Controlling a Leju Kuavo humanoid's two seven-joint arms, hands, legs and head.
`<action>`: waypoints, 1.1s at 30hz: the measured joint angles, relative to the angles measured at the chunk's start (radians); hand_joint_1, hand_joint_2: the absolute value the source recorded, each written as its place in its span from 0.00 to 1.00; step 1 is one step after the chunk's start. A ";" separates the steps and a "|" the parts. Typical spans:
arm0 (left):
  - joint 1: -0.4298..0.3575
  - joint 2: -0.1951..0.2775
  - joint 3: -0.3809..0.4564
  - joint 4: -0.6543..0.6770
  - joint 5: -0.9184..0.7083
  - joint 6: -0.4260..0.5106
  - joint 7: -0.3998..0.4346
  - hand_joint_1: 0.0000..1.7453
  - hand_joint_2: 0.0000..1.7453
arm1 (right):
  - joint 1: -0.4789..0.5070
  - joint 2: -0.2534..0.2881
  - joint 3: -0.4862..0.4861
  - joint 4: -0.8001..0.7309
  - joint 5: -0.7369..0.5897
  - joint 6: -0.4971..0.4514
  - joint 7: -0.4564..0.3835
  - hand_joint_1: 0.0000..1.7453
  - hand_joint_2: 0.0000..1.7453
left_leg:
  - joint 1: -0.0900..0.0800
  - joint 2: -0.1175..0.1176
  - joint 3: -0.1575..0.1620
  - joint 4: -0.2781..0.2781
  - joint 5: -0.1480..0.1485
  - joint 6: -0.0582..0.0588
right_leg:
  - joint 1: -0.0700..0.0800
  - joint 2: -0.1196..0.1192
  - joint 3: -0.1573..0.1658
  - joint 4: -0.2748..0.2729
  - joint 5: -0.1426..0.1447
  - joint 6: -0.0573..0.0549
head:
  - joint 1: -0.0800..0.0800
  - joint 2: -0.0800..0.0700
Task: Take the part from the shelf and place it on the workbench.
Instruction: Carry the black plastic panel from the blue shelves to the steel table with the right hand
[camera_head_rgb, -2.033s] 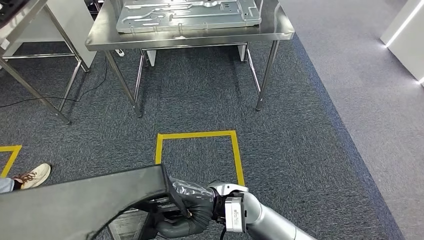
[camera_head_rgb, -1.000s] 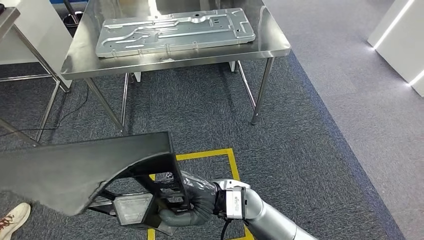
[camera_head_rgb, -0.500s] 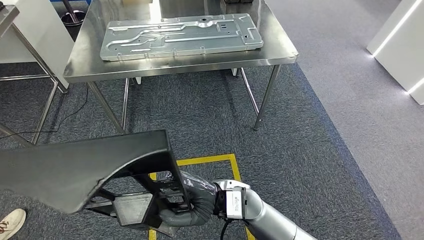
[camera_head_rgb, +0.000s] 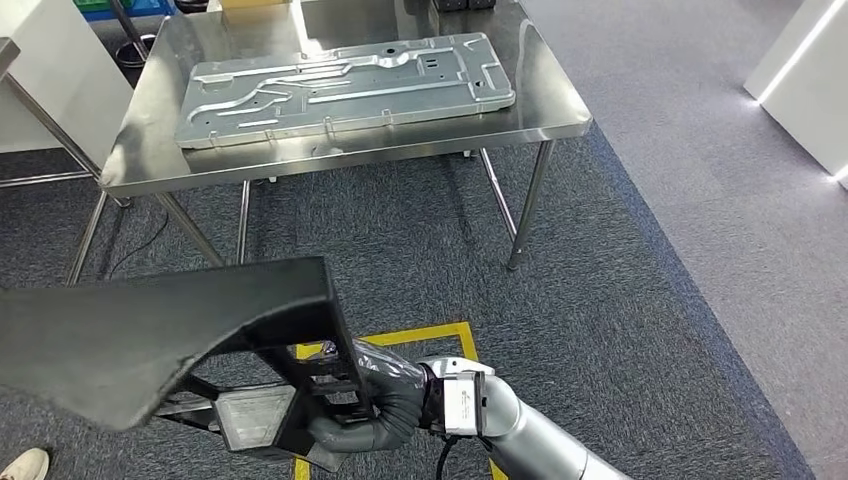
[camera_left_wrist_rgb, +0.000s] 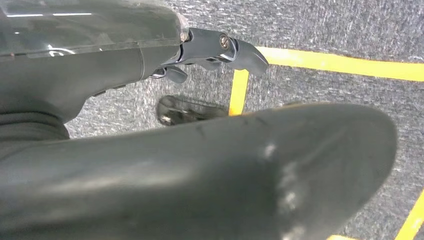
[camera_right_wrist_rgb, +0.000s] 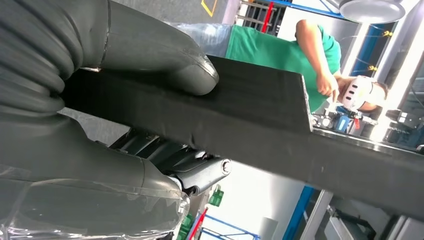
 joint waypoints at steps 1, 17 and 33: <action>0.001 0.000 0.000 0.000 0.000 0.000 0.001 0.00 0.00 | 0.000 0.001 0.000 0.000 0.000 0.000 0.000 0.92 1.00 | 0.000 0.000 0.001 -0.041 0.026 0.003 | 0.002 0.001 0.013 0.000 -0.009 0.001 | 0.000 0.000; 0.000 0.002 0.003 0.000 -0.010 -0.007 0.001 0.00 0.00 | -0.018 0.006 0.003 0.015 -0.030 0.011 0.017 0.92 1.00 | -0.004 -0.010 0.140 -0.271 0.148 0.049 | -0.015 -0.003 -0.110 0.181 -0.073 0.069 | 0.003 0.000; -0.002 0.001 0.003 0.000 -0.022 -0.011 -0.002 0.00 0.00 | -0.033 0.003 0.003 0.018 -0.031 0.028 0.036 0.92 1.00 | 0.001 -0.010 -0.004 -0.118 0.128 -0.002 | -0.006 0.001 0.040 -0.001 -0.035 0.013 | 0.002 0.000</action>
